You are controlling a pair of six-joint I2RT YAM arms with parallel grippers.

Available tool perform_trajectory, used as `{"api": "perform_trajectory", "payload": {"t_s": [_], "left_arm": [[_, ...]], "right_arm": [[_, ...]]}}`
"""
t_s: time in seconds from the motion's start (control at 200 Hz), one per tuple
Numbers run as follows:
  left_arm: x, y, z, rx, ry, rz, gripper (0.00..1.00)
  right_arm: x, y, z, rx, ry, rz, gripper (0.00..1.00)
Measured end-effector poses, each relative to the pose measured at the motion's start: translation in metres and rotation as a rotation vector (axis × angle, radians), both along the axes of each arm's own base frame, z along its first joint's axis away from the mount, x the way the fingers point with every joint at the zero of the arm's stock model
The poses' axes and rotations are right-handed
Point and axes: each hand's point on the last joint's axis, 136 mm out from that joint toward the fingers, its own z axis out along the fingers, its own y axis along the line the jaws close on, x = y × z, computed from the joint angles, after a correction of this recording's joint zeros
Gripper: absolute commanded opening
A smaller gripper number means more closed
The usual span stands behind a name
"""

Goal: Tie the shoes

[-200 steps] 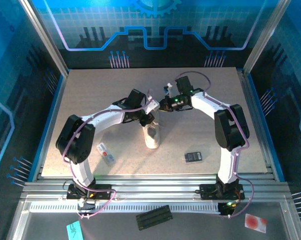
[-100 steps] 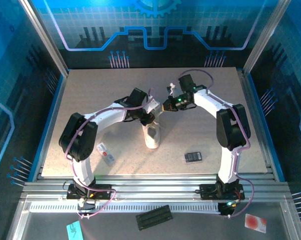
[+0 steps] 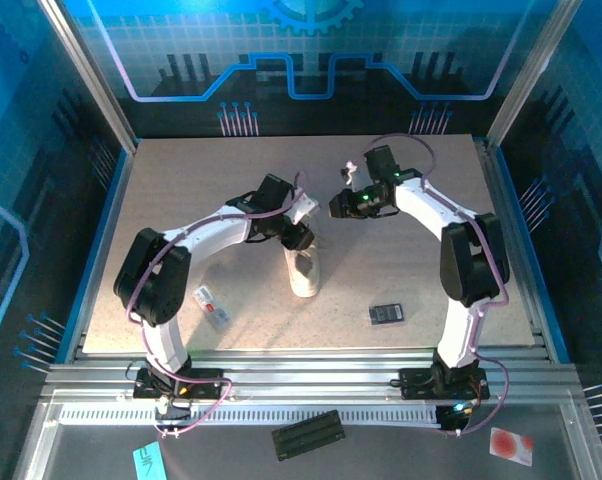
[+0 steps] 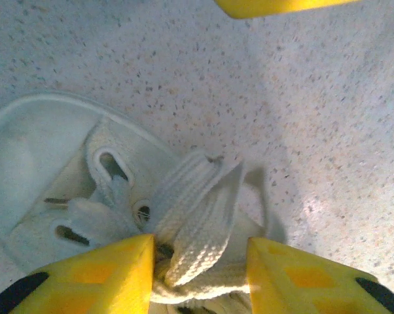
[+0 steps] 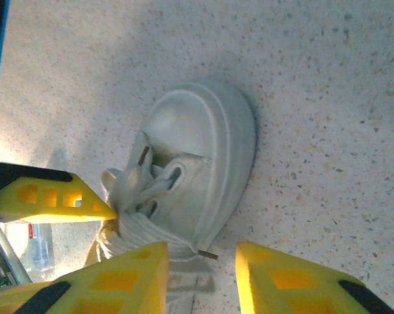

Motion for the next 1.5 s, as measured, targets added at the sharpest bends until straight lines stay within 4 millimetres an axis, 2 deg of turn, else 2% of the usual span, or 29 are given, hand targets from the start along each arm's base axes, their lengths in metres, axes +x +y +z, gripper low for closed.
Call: {"api": "perform_trajectory", "payload": {"t_s": [0.11,0.195,0.305,0.405,0.53,0.635,0.735,0.831,0.976,1.136,1.216,1.281,1.366,1.496], "left_arm": [[0.003,0.005,0.032,-0.084,-0.036,0.041,0.45],[0.010,0.021,0.056,-0.183,-0.051,0.126,0.46],[0.025,0.049,0.066,-0.284,-0.026,0.258,0.45],[0.033,0.063,0.055,-0.336,0.036,0.345,0.44],[0.036,0.055,0.031,-0.377,0.142,0.372,0.41],[0.035,0.047,0.007,-0.391,0.241,0.387,0.40],[0.037,0.043,-0.007,-0.402,0.306,0.407,0.38],[0.040,0.039,-0.010,-0.423,0.338,0.416,0.37],[0.043,0.032,-0.003,-0.468,0.347,0.413,0.37],[0.043,0.023,-0.004,-0.487,0.367,0.410,0.37],[0.042,0.019,-0.009,-0.486,0.389,0.414,0.37],[0.041,0.017,-0.015,-0.481,0.407,0.418,0.37],[0.041,0.015,-0.020,-0.482,0.429,0.431,0.26],[0.041,0.013,-0.016,-0.488,0.430,0.424,0.04]], "right_arm": [[-0.006,0.001,0.016,0.003,-0.066,0.000,0.33],[-0.010,0.009,0.024,-0.002,-0.109,0.020,0.35],[-0.019,0.029,0.025,-0.017,-0.145,0.079,0.37],[-0.034,0.052,0.021,-0.037,-0.170,0.158,0.38],[-0.048,0.074,0.006,-0.066,-0.169,0.235,0.42],[-0.050,0.077,-0.008,-0.084,-0.145,0.242,0.45],[-0.048,0.075,-0.015,-0.105,-0.137,0.230,0.46],[-0.045,0.074,-0.017,-0.116,-0.140,0.220,0.43],[-0.042,0.075,-0.019,-0.117,-0.146,0.210,0.40],[-0.040,0.076,-0.029,-0.123,-0.135,0.215,0.31],[-0.041,0.076,-0.031,-0.122,-0.129,0.216,0.31],[-0.041,0.077,-0.030,-0.118,-0.130,0.219,0.36],[-0.041,0.078,-0.030,-0.113,-0.131,0.219,0.41],[-0.039,0.080,-0.028,-0.099,-0.141,0.222,0.43]]}}
